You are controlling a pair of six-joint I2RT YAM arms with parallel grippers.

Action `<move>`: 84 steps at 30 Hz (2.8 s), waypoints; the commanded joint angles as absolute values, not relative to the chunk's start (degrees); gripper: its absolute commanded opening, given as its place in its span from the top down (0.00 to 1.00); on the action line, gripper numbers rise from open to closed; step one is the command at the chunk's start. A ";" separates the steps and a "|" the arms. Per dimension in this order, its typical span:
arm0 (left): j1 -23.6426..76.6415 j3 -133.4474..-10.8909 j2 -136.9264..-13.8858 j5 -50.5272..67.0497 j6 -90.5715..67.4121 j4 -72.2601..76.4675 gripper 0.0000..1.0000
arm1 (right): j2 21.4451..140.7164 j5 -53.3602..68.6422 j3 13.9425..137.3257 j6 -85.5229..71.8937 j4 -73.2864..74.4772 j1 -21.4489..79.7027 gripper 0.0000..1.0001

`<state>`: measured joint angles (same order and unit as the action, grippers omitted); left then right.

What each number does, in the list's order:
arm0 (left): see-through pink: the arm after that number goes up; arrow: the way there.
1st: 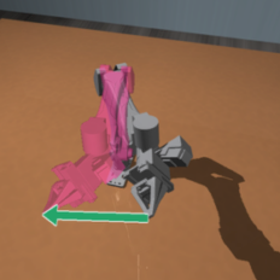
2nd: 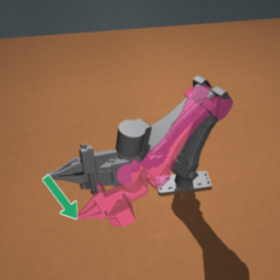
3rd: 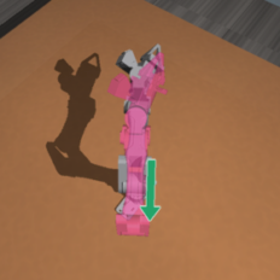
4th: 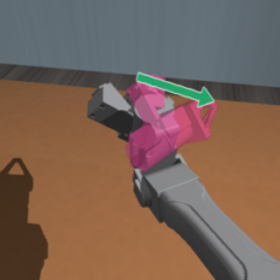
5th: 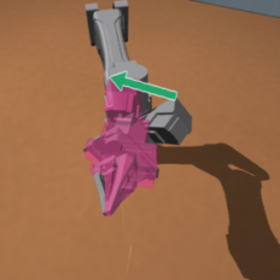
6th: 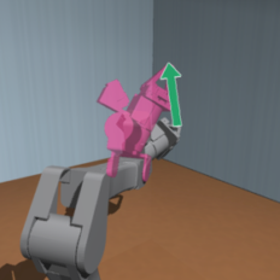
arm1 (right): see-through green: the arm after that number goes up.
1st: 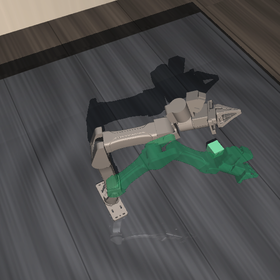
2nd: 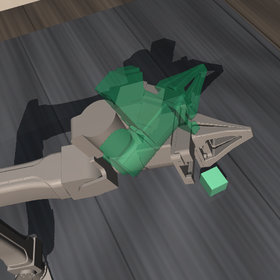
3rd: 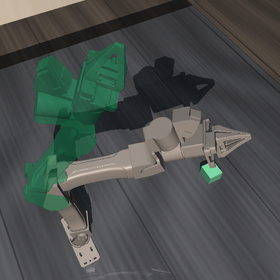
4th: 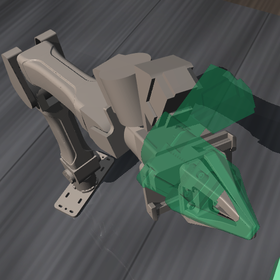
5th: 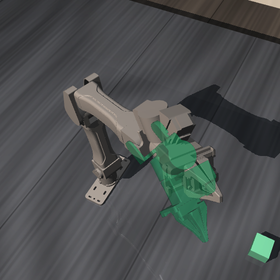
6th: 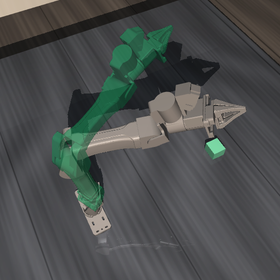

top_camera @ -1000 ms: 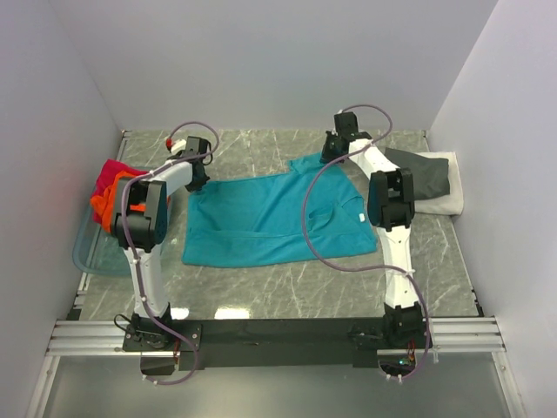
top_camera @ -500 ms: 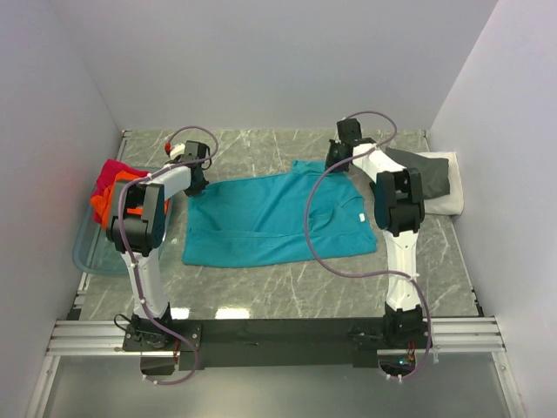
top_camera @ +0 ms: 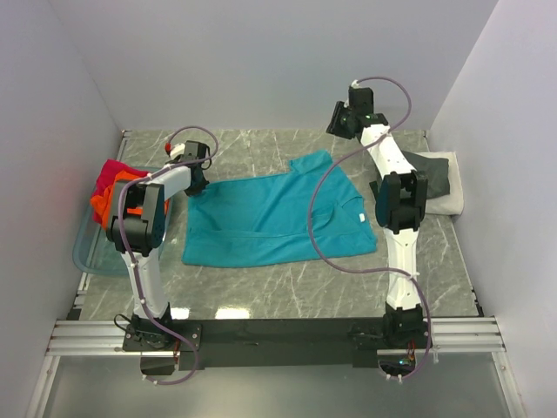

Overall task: Fold and stack the t-shirts
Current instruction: Fold the tshirt

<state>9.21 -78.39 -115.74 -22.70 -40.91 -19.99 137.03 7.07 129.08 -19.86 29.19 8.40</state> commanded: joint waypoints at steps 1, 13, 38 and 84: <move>9.49 -79.89 -114.52 -22.06 -39.73 -19.78 0.99 | 141.50 8.43 129.82 -19.69 31.64 7.47 0.57; 9.41 -80.24 -114.61 -21.62 -39.73 -20.13 0.99 | 148.62 15.20 135.96 -20.57 34.36 7.73 0.32; 9.49 -80.86 -113.12 -22.50 -38.06 -18.99 0.99 | 133.26 20.12 113.66 -20.83 16.27 8.26 1.00; 19.59 -51.86 -89.12 -45.08 -43.15 -17.48 0.99 | 78.84 16.08 51.07 -15.03 11.60 8.26 1.00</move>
<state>18.48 -51.83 -88.99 -38.94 -40.21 -14.52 81.49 17.10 52.27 -15.73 12.05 8.21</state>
